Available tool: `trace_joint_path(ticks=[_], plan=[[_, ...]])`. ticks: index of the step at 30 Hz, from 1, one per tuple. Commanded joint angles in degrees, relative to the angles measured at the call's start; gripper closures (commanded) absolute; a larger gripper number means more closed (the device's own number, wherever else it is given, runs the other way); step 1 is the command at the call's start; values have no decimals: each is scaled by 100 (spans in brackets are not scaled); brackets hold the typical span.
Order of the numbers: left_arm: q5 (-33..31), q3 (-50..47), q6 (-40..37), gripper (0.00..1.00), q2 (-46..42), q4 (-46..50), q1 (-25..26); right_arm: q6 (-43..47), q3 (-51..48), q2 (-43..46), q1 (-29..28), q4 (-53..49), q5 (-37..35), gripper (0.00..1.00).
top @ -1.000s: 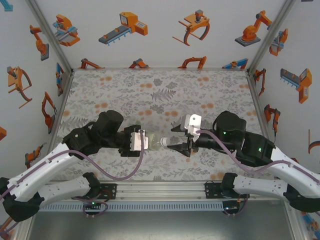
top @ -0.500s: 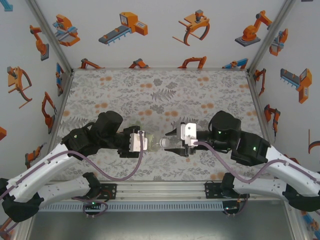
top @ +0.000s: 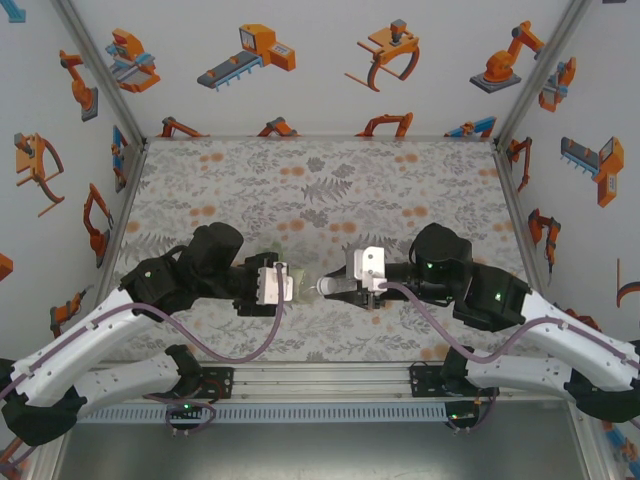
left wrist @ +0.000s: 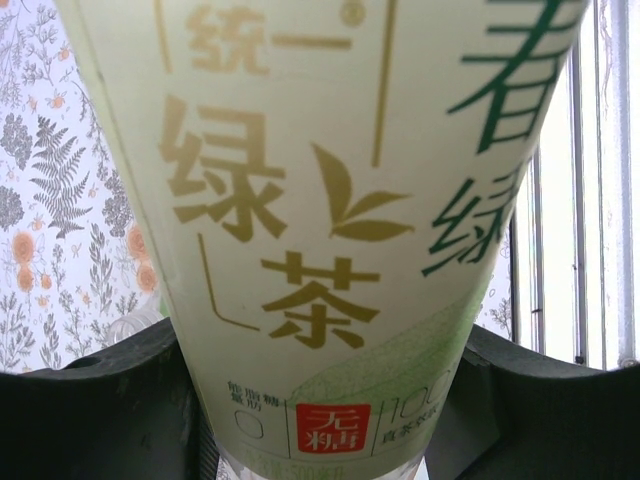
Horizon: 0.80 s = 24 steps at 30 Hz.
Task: Screw on the bottle caps
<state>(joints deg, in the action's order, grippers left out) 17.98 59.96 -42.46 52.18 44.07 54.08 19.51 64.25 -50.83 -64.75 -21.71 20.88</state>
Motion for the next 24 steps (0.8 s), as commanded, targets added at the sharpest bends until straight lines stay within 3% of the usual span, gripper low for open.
trace_joint_path(ticks=[1,3,9,15,17,20,24], plan=[[69,31,-17,100,-83,5,32,-1300,-123,56,-11,607,-490,88],[-26,22,0,100,-101,-4,32,-2305,-191,77,-11,617,-880,94],[-351,-151,18,100,-169,-299,32,-6374,-495,68,-10,326,-2551,97],[-431,-200,18,100,-99,-465,32,-9506,-926,162,-11,328,-2962,100],[-436,-233,18,100,-86,-522,33,-9886,-1135,272,-10,586,-3006,100],[-364,-295,-6,100,-54,-600,34,-9760,-1103,340,-9,444,-3098,97],[-269,-320,-115,100,106,-575,28,-8853,-716,353,-11,55,-3083,69]])
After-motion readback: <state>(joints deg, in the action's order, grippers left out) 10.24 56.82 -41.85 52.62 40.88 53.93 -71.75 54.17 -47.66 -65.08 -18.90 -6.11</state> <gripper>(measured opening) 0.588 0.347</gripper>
